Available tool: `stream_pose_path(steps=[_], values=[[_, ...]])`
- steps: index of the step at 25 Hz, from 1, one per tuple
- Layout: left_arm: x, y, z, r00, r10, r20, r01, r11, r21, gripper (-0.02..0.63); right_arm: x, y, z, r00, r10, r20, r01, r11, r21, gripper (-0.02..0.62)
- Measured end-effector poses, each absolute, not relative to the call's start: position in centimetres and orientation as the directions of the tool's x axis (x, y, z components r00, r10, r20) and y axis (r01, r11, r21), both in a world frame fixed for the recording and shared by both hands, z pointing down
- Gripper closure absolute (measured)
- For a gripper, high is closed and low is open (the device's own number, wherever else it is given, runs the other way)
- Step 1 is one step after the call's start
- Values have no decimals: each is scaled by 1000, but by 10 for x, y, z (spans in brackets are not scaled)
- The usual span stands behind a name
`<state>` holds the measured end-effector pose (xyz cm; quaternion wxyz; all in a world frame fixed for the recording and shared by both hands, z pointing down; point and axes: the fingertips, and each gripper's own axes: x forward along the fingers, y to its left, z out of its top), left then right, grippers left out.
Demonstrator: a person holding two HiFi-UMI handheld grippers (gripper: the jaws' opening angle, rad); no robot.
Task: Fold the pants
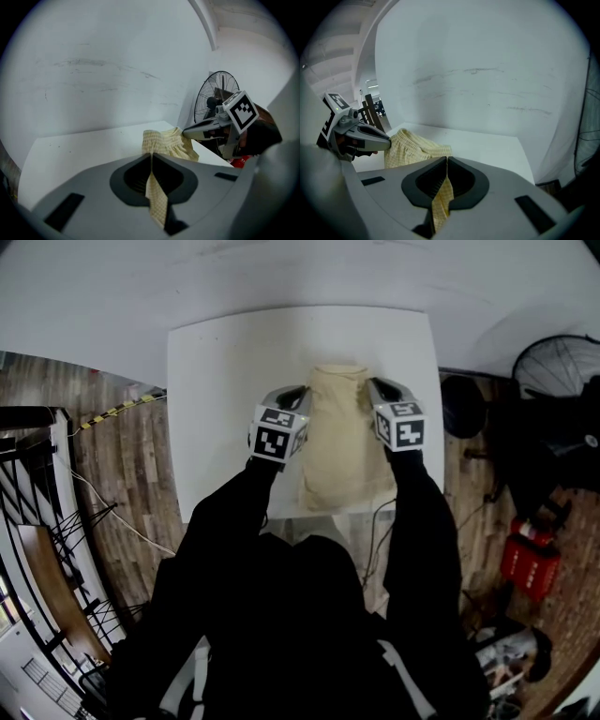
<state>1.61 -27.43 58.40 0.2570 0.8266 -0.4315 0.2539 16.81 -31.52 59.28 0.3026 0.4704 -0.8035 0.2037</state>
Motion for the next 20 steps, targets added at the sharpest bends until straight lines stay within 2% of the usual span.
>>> stream_pose_path(steps=[10,20], values=[[38,-213,553,556,-590,585,-757,-650,64,591,188,-253,564,-354,-693,628,-900,436,-26,583],[62,-142,554,615,-544,571,-642,-766,-39,591,204,-180,563,-335,-710,619,-910,415,-16,583]])
